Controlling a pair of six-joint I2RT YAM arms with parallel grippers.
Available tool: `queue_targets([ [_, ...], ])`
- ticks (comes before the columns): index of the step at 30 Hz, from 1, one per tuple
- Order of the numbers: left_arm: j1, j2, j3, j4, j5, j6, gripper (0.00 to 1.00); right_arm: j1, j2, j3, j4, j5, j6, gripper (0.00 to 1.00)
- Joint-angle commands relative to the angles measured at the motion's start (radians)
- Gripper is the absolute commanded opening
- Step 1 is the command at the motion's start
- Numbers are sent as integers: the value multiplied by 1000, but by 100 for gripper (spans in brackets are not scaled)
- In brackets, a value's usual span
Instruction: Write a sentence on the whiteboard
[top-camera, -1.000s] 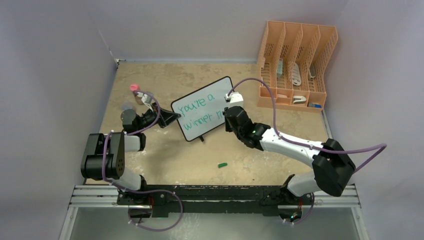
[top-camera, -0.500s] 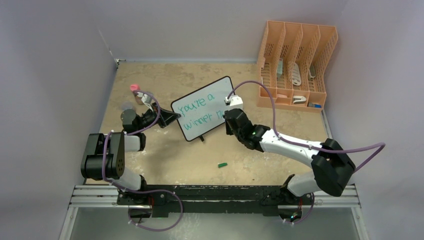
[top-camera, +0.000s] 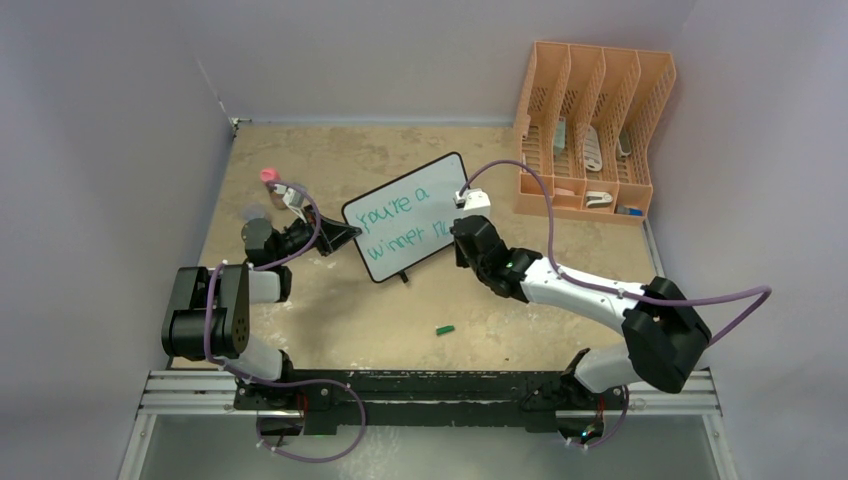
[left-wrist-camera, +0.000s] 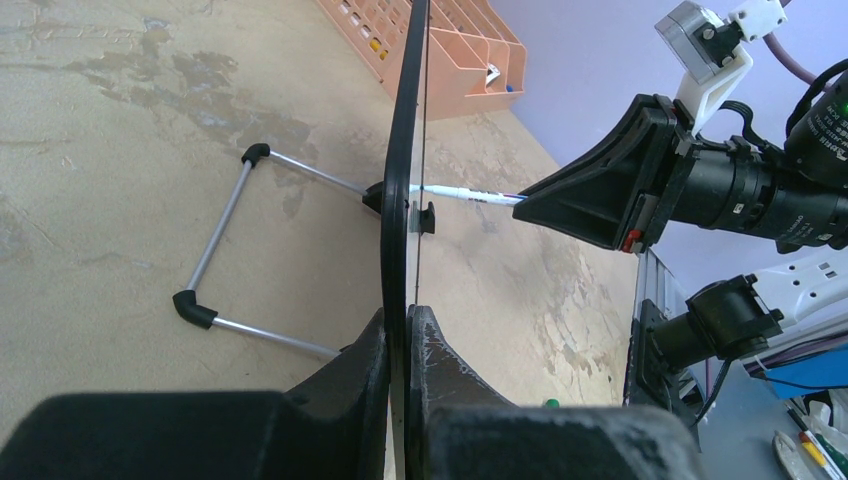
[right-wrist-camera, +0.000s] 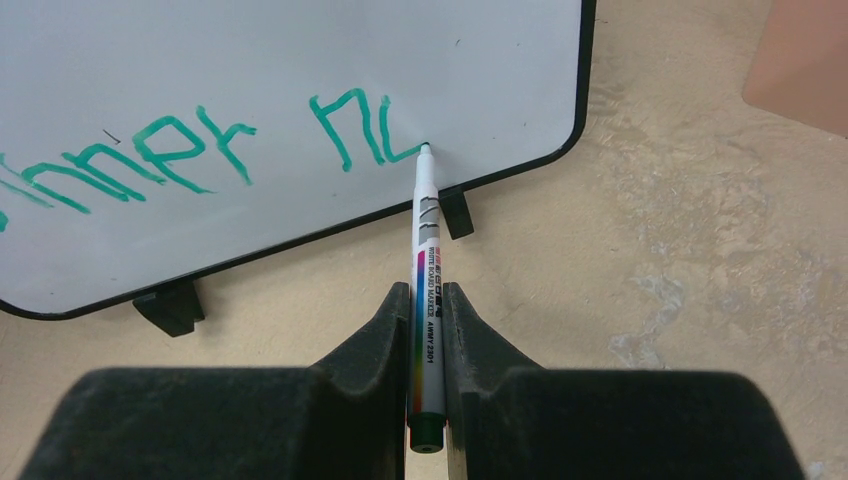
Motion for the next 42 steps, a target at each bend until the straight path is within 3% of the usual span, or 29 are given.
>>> queue_targets([
  [1, 5, -25, 23, 17, 4, 30, 0, -8, -4, 22, 48, 40, -8, 0],
  [42, 5, -29, 22, 13, 1, 33, 0, -9, -15, 59, 102, -44, -56, 0],
])
